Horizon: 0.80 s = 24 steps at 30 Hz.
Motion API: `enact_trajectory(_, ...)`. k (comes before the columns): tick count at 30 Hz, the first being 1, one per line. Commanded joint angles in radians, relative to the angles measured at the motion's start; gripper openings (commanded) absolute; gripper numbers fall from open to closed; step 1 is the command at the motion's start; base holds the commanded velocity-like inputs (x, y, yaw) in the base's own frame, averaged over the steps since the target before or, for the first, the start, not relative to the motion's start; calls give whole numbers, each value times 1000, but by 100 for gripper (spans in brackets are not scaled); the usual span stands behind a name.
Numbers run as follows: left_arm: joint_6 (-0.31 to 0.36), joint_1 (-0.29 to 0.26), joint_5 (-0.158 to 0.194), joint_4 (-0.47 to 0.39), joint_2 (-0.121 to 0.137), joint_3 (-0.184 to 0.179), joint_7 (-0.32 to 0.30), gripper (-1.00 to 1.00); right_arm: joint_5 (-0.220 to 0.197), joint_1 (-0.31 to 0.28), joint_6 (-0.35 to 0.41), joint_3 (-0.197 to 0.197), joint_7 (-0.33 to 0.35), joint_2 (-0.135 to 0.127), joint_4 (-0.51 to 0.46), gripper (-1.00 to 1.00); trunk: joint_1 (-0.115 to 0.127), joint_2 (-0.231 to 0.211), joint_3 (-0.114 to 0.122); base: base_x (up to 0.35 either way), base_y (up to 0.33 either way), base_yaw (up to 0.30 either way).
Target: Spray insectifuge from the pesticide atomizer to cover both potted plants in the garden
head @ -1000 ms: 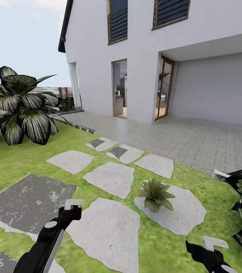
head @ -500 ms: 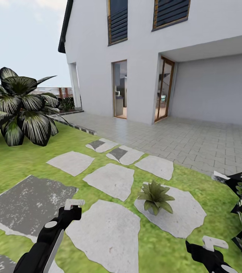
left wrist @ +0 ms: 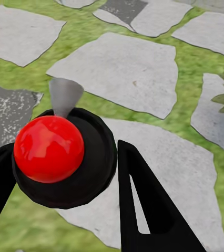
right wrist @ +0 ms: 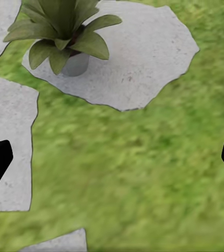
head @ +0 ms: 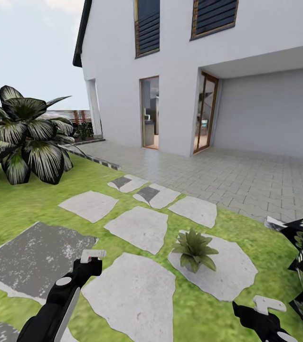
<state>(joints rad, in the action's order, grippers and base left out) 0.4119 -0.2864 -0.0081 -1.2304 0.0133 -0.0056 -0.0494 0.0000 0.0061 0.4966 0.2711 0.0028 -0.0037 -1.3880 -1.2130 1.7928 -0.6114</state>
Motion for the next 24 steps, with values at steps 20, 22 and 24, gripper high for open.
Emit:
enact_trajectory(20,5,0,-4,-1,0,1,-3,-100,-2,0,5,-3,0,0,-5,100,77,-140,68,0,0,-184)
enact_trajectory(22,4,-1,-4,-4,0,2,-3,-100,-2,0,5,-4,0,-1,-6,100,84,-154,74,0,0,-22)
enact_trajectory(24,4,-2,-3,-21,0,2,-3,-100,1,0,5,-5,0,-1,-5,100,92,-168,80,0,0,-8)
